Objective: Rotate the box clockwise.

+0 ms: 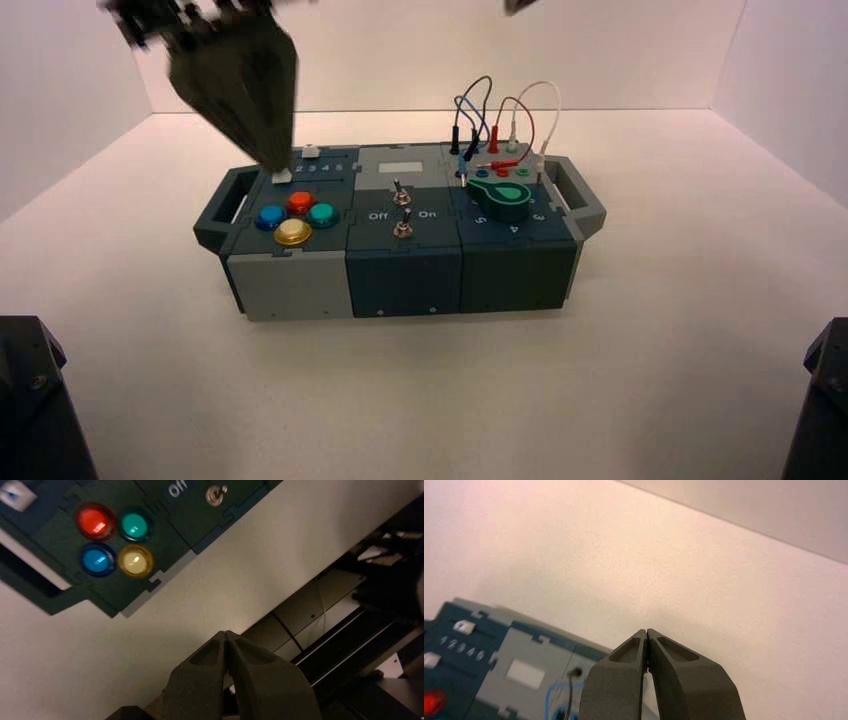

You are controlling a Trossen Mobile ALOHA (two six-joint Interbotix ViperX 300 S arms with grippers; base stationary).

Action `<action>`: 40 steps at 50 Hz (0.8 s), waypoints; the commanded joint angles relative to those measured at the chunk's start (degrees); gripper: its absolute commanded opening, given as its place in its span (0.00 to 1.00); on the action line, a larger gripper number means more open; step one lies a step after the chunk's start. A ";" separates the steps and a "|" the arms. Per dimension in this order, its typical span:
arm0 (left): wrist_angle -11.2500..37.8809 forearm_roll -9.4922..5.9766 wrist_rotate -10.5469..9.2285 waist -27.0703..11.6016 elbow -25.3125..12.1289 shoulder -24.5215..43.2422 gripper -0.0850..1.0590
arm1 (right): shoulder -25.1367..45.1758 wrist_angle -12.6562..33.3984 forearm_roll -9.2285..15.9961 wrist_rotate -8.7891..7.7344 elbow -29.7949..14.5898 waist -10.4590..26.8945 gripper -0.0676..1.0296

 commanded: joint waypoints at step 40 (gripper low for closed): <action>-5.71 -1.14 0.18 -4.66 -5.27 23.64 0.04 | 23.73 3.25 2.20 -1.14 -13.54 1.76 0.04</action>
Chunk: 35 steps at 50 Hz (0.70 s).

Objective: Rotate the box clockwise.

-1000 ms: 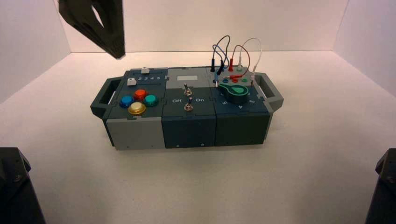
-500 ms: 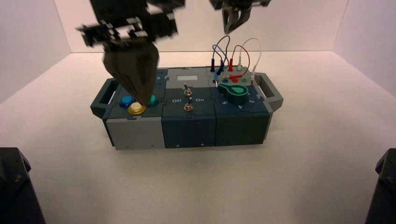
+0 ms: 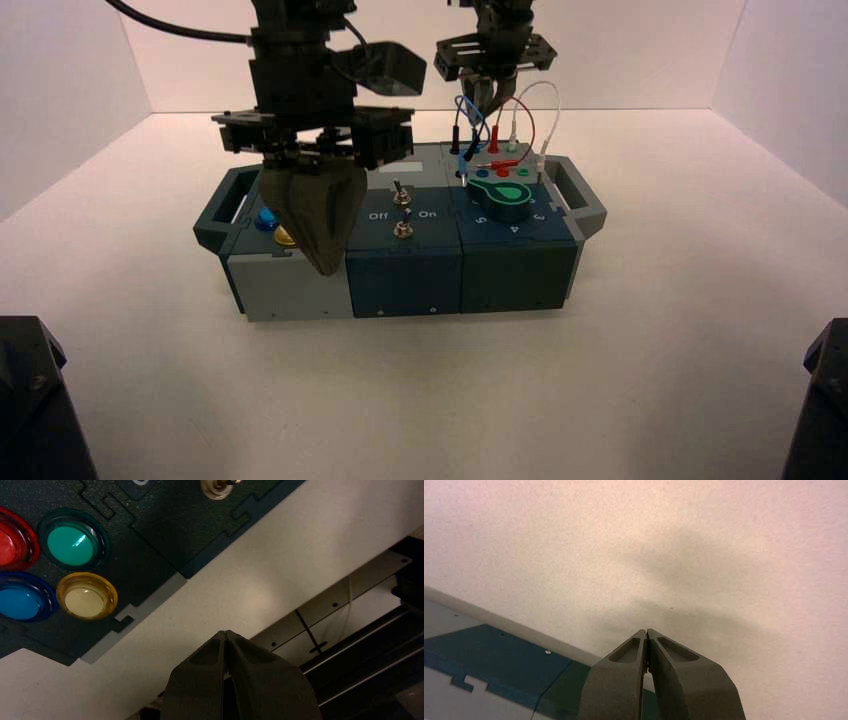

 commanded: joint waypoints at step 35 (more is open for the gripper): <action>-3.87 3.34 0.09 0.79 -2.99 6.94 0.04 | -0.35 4.75 5.63 -3.25 0.70 0.35 0.04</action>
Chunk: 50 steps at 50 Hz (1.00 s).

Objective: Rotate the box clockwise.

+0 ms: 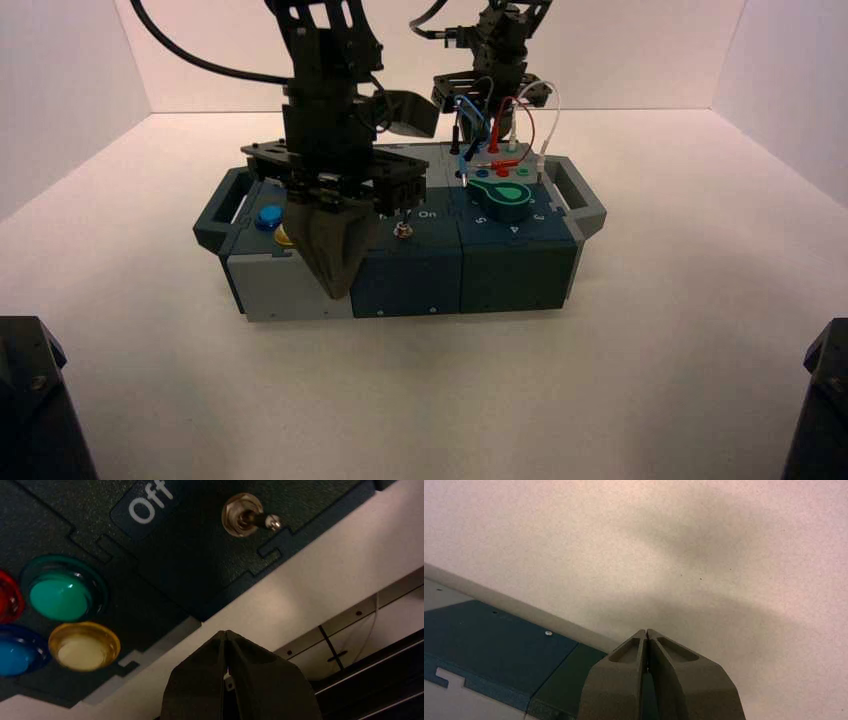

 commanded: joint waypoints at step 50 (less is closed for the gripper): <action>-2.72 8.61 0.09 11.34 -3.34 -0.35 0.05 | -6.68 0.18 0.79 -0.44 12.13 0.35 0.04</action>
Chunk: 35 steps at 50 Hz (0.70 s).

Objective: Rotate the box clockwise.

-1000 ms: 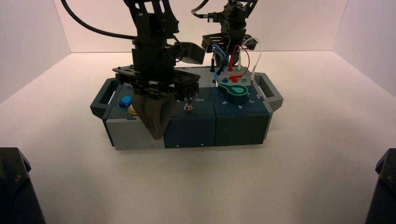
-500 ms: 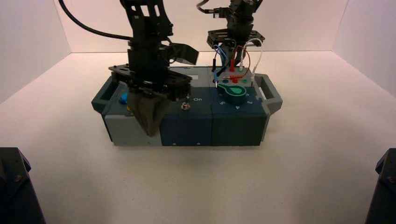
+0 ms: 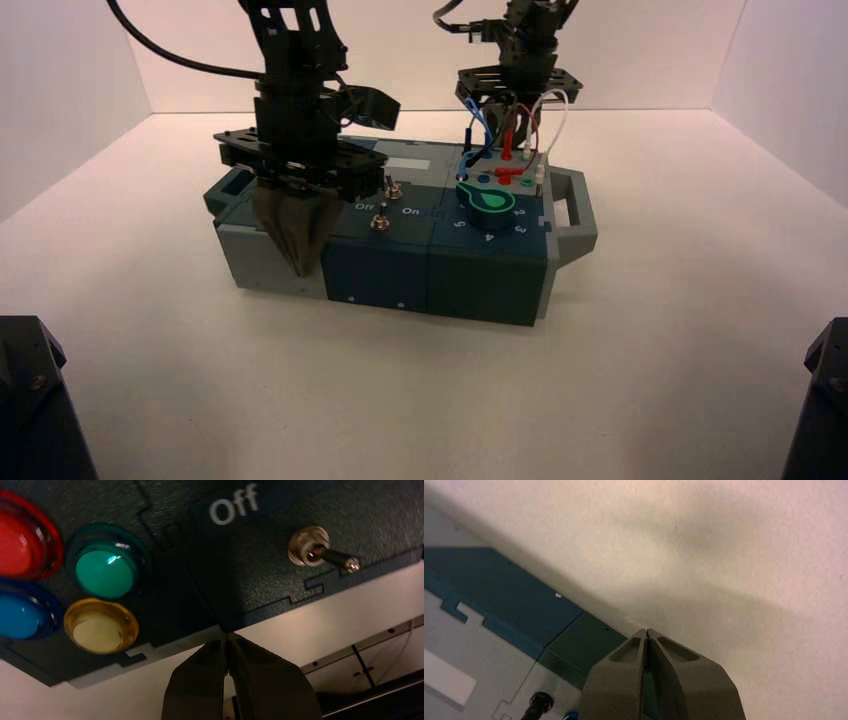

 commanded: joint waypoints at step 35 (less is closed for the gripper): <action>-3.60 4.57 0.97 9.76 -8.35 2.55 0.04 | -5.71 -2.37 3.43 0.00 11.95 5.62 0.04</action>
